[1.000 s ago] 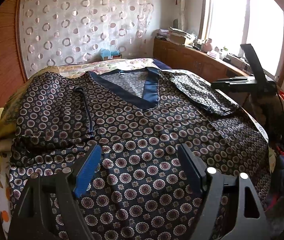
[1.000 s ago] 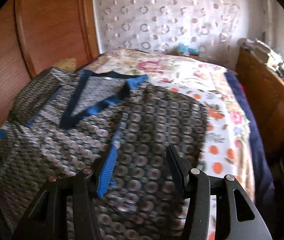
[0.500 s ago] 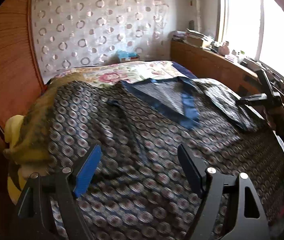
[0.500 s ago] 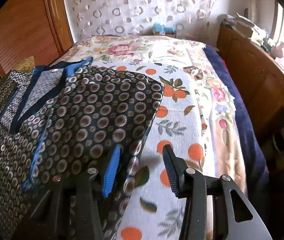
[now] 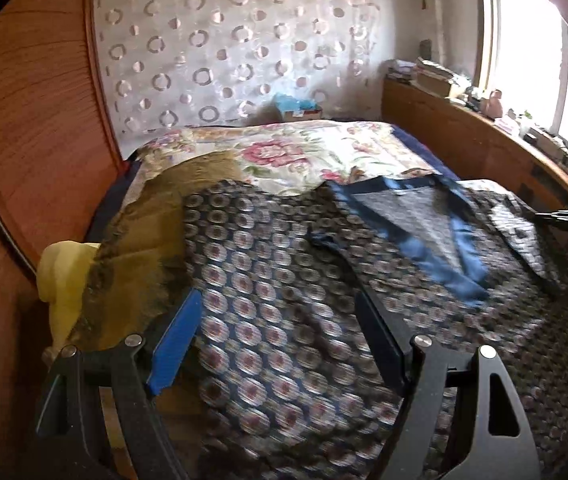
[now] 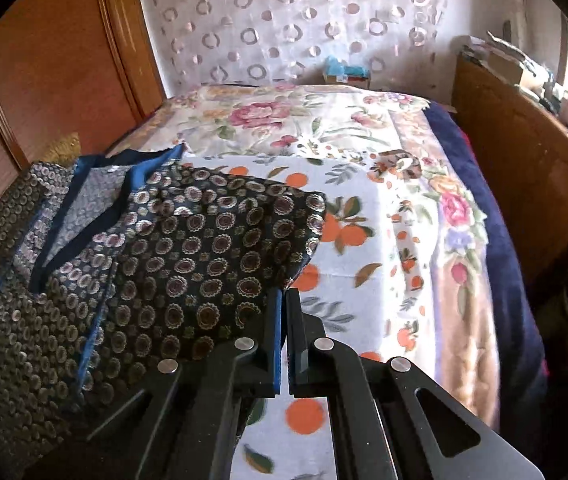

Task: Fold small clothes
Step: 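Grasp the shirt's hem fabric with the left tool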

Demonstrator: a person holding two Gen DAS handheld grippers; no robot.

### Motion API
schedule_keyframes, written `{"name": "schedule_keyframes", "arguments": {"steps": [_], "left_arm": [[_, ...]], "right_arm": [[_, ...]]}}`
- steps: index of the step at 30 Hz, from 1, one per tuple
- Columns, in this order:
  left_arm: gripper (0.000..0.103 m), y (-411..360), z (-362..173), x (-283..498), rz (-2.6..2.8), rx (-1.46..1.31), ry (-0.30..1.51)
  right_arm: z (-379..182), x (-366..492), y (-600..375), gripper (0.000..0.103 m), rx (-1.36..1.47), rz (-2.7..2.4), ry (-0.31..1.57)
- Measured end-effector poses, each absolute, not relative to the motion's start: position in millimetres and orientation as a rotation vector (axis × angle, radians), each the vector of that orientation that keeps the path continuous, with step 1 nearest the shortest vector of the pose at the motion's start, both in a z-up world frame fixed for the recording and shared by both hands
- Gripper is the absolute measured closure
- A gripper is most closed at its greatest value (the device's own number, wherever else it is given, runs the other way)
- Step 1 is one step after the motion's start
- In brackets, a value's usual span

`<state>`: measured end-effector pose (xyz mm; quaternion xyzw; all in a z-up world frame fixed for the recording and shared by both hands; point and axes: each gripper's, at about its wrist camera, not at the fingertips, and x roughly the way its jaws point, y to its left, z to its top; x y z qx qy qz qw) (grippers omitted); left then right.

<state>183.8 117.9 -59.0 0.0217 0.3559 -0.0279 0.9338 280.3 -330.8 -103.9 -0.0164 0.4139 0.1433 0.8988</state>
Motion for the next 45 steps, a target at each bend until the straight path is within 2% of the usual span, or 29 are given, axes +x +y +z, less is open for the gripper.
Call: {"name": "schedule_keyframes", "arguments": {"steps": [4, 6, 10, 11, 12, 18, 25, 27, 32, 36, 43, 44, 45], "left_arm": [[0.024, 136.4, -64.1, 199.4, -0.03, 0.026, 0.746], [0.024, 143.6, -64.7, 205.5, -0.02, 0.021, 0.748], [0.024, 155.1, -66.2, 217.9, -0.003, 0.008, 0.758], [0.028, 157.4, -66.1, 221.0, 0.005, 0.002, 0.759], [0.033, 161.4, -67.0, 224.7, 0.014, -0.007, 0.762], [0.053, 175.9, -71.2, 245.5, 0.002, -0.064, 0.803], [0.057, 173.5, -71.1, 261.3, -0.031, -0.081, 0.833], [0.064, 173.2, -72.9, 265.6, -0.034, -0.089, 0.846], [0.068, 173.4, -75.5, 270.6, -0.005, -0.098, 0.868], [0.075, 169.2, -74.3, 270.7, -0.012, -0.092, 0.866], [0.077, 159.0, -71.7, 266.4, -0.044, -0.077, 0.856], [0.079, 158.4, -71.6, 266.2, -0.043, -0.077, 0.856], [0.089, 157.1, -71.5, 265.9, -0.044, -0.074, 0.856]], "right_arm": [[-107.1, 281.7, -321.0, 0.101, -0.071, 0.293, 0.874], [-112.8, 287.7, -312.5, 0.097, -0.106, 0.294, 0.897], [-117.1, 304.8, -307.0, 0.071, -0.111, 0.277, 0.894], [-118.0, 309.6, -305.7, 0.066, -0.11, 0.27, 0.891], [-116.7, 311.1, -308.1, 0.064, -0.113, 0.265, 0.889], [-119.0, 322.8, -306.7, 0.063, -0.103, 0.258, 0.876], [-121.6, 322.0, -308.7, 0.063, -0.097, 0.256, 0.858], [-121.7, 321.5, -308.2, 0.063, -0.1, 0.254, 0.857], [-119.4, 320.6, -306.4, 0.063, -0.124, 0.256, 0.868], [-118.7, 320.6, -307.3, 0.063, -0.126, 0.26, 0.865], [-119.6, 318.2, -309.1, 0.063, -0.124, 0.261, 0.85], [-119.7, 317.9, -309.3, 0.064, -0.124, 0.261, 0.849], [-119.6, 317.5, -309.2, 0.064, -0.128, 0.262, 0.847]]}}
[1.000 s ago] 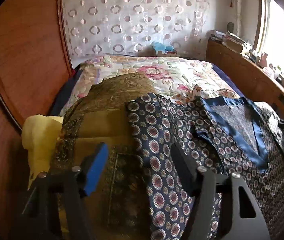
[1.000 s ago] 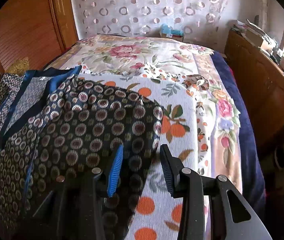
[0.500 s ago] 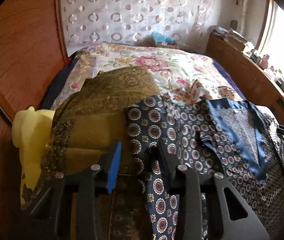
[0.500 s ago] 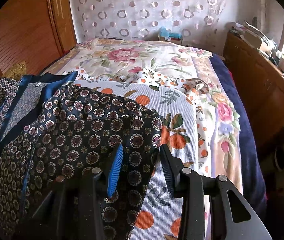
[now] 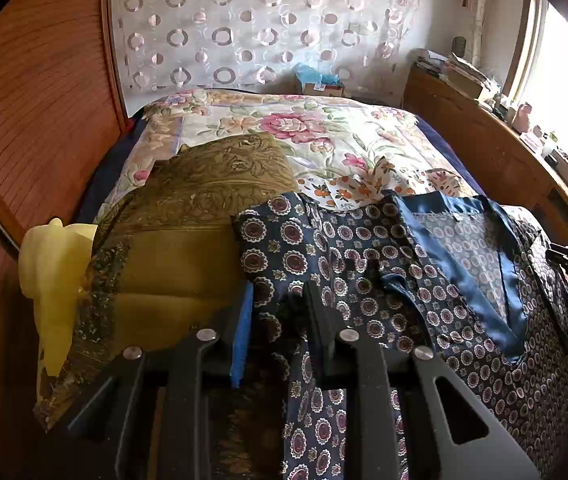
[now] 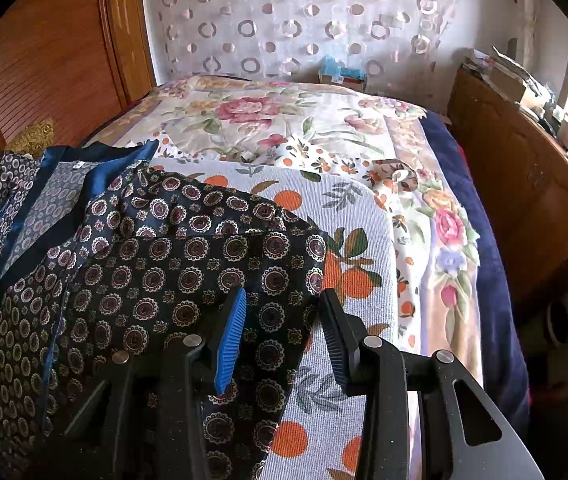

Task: Fold small clothes

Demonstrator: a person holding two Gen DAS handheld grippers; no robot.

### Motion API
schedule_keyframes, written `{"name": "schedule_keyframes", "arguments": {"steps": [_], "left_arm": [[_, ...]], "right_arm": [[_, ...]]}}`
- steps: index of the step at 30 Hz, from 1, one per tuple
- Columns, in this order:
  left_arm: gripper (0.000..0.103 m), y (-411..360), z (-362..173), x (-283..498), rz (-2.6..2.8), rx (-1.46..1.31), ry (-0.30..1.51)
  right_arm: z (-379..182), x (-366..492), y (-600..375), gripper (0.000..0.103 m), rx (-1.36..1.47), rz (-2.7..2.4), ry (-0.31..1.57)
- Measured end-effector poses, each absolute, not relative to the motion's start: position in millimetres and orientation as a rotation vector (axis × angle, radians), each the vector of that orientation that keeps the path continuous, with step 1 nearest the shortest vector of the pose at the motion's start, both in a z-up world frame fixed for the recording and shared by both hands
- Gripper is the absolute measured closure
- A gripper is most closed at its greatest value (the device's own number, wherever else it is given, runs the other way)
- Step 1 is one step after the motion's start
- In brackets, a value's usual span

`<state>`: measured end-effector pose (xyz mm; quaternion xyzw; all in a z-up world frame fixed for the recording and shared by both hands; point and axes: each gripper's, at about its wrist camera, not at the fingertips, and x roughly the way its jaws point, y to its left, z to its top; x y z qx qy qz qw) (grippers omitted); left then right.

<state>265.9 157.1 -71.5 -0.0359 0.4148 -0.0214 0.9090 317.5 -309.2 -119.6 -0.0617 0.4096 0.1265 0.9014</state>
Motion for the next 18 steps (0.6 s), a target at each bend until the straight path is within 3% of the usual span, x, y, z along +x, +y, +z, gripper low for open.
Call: {"name": "schedule_keyframes", "arguments": {"steps": [2, 3, 4, 5, 18], "left_arm": [[0.099, 154.5, -70.6, 264.2, -0.043, -0.065, 0.85], [0.1, 152.9, -69.7, 262.7, -0.049, -0.061, 0.846], [0.1, 149.4, -67.3, 259.7, -0.063, -0.057, 0.834], [0.101, 146.9, -64.9, 256.9, -0.078, -0.055, 0.824], [0.101, 100.7, -23.2, 169.4, -0.205, -0.057, 0.661]], "right_arm": [[-118.9, 315.5, -305.1, 0.077, -0.144, 0.276, 0.843], [-118.3, 313.8, -301.4, 0.083, -0.155, 0.284, 0.844], [-117.4, 311.8, -295.8, 0.096, -0.177, 0.287, 0.846], [-116.6, 309.5, -289.3, 0.099, -0.213, 0.269, 0.845], [-47.1, 216.5, -276.3, 0.101, -0.176, 0.337, 0.636]]}}
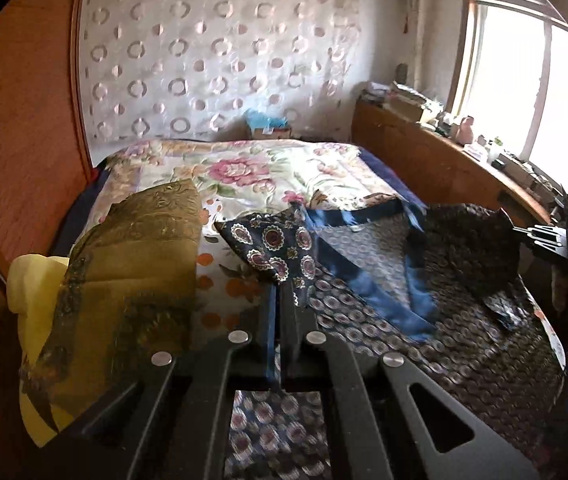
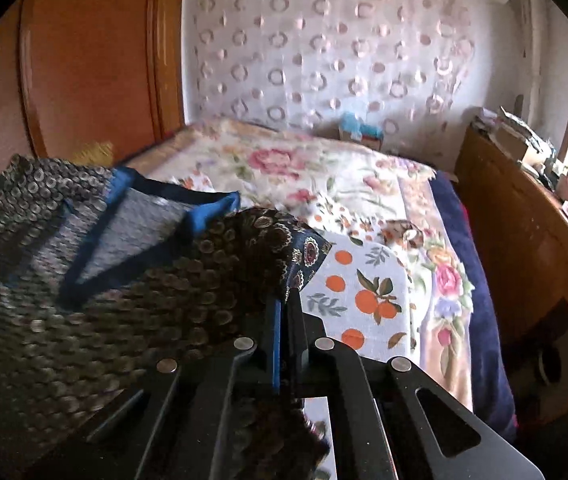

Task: Fold small clothes

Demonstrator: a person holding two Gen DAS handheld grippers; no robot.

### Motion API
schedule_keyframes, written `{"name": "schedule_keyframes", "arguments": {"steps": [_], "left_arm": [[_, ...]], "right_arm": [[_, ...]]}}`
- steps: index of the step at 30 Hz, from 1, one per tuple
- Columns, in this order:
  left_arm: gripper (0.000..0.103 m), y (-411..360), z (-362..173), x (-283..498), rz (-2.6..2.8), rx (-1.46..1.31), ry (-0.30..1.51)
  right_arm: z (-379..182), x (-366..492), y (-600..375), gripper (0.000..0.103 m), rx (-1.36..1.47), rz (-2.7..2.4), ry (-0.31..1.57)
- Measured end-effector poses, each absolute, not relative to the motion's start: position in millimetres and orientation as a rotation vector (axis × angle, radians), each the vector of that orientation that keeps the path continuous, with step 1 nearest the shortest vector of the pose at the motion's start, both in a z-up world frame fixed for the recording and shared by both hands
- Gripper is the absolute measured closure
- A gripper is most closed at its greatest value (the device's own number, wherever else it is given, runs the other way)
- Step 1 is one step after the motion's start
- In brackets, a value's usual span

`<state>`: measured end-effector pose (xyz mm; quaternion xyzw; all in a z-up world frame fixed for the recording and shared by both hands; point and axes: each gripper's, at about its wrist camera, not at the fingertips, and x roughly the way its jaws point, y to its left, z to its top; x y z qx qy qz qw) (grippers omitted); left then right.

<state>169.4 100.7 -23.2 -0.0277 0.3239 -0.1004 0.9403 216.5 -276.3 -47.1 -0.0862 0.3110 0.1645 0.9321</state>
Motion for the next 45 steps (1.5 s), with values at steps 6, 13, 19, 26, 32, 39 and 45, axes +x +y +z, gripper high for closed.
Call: {"name": "schedule_keyframes", "arguments": {"steps": [6, 13, 19, 26, 32, 39, 45], "left_arm": [[0.102, 103.2, -27.2, 125.4, -0.199, -0.071, 0.644], [0.102, 120.1, -34.4, 70.6, -0.164, -0.11, 0.626], [0.102, 132.3, -48.4, 26.5, -0.11, -0.14, 0.644], [0.102, 148.6, -68.4, -2.2, -0.031, -0.155, 0.688], [0.102, 161.5, -65.0, -20.3, 0.026, -0.146, 0.693], [0.099, 169.9, -69.4, -20.8, 0.049, -0.119, 0.716], [0.064, 171.8, -55.6, -21.9, 0.05, -0.071, 0.679]], "right_arm": [[-42.0, 154.8, -281.5, 0.101, -0.166, 0.358, 0.597], [-56.6, 96.2, -305.0, 0.101, -0.112, 0.35, 0.589], [-77.2, 52.6, -329.5, 0.101, -0.052, 0.329, 0.632], [-93.4, 26.3, -346.5, 0.101, -0.005, 0.299, 0.687], [-84.1, 8.4, -341.8, 0.101, -0.042, 0.287, 0.736], [-69.0, 3.2, -332.0, 0.101, -0.087, 0.276, 0.76], [-60.7, 5.0, -331.1, 0.091, -0.104, 0.232, 0.734]]}}
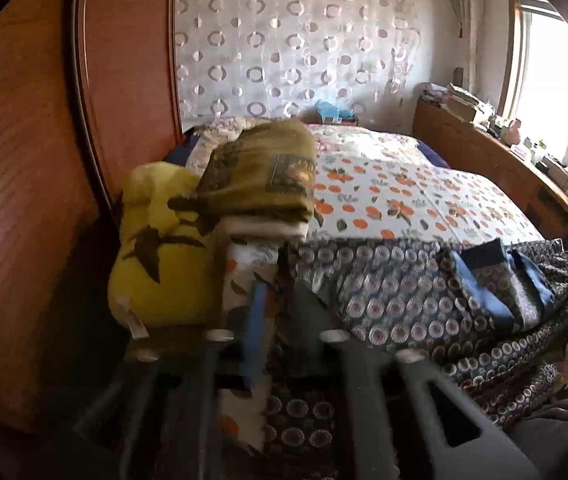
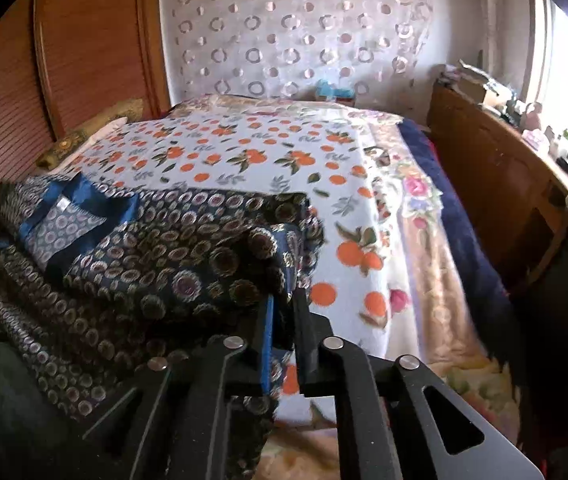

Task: Fold small clothes

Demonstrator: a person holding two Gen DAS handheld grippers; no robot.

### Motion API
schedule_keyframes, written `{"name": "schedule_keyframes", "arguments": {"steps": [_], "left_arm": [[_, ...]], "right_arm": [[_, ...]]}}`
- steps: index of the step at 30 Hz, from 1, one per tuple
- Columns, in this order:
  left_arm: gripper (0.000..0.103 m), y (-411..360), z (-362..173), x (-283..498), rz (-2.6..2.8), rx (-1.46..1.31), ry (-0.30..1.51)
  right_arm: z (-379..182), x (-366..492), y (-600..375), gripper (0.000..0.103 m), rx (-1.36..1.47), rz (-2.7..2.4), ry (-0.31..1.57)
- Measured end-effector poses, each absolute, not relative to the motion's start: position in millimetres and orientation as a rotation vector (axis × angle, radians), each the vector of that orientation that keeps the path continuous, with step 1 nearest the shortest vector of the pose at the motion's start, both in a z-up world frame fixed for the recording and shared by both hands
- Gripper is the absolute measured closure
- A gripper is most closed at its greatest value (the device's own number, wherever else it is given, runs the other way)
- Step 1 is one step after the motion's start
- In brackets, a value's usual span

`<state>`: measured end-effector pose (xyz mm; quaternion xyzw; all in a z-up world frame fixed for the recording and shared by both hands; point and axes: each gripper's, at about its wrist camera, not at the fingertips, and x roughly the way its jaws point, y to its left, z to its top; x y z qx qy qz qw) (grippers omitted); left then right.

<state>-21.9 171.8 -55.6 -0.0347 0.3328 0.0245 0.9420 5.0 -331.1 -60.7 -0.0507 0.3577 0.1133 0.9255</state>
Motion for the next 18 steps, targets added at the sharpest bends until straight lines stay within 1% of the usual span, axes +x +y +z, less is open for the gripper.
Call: {"name": "schedule_keyframes", "arguments": {"steps": [3, 5, 6, 8, 10, 14, 18], "left_arm": [[0.051, 173.9, -46.3, -16.3, 0.035, -0.063, 0.661], [0.049, 172.5, -41.3, -7.7, 0.041, -0.04, 0.66], [0.048, 172.4, -40.0, -1.8, 0.042, -0.029, 0.659], [0.048, 172.4, -39.6, 9.7, 0.034, -0.022, 0.668], [0.048, 171.4, -40.4, 23.0, 0.028, -0.008, 0.678], [0.048, 170.4, -48.3, 47.7, 0.011, 0.001, 0.71], [0.048, 175.1, -64.5, 69.1, 0.012, -0.015, 0.763]], "right_arm": [[-53.9, 10.2, -332.1, 0.083, -0.112, 0.211, 0.711], [-51.9, 15.4, -334.7, 0.074, -0.113, 0.19, 0.706], [-49.6, 17.9, -335.6, 0.073, -0.108, 0.19, 0.7], [-45.7, 23.5, -335.5, 0.064, -0.105, 0.186, 0.685], [-46.0, 32.0, -332.5, 0.058, -0.116, 0.18, 0.678], [-50.4, 50.4, -325.8, 0.055, -0.125, 0.188, 0.683], [-62.5, 70.6, -321.8, 0.054, -0.092, 0.237, 0.714]]}}
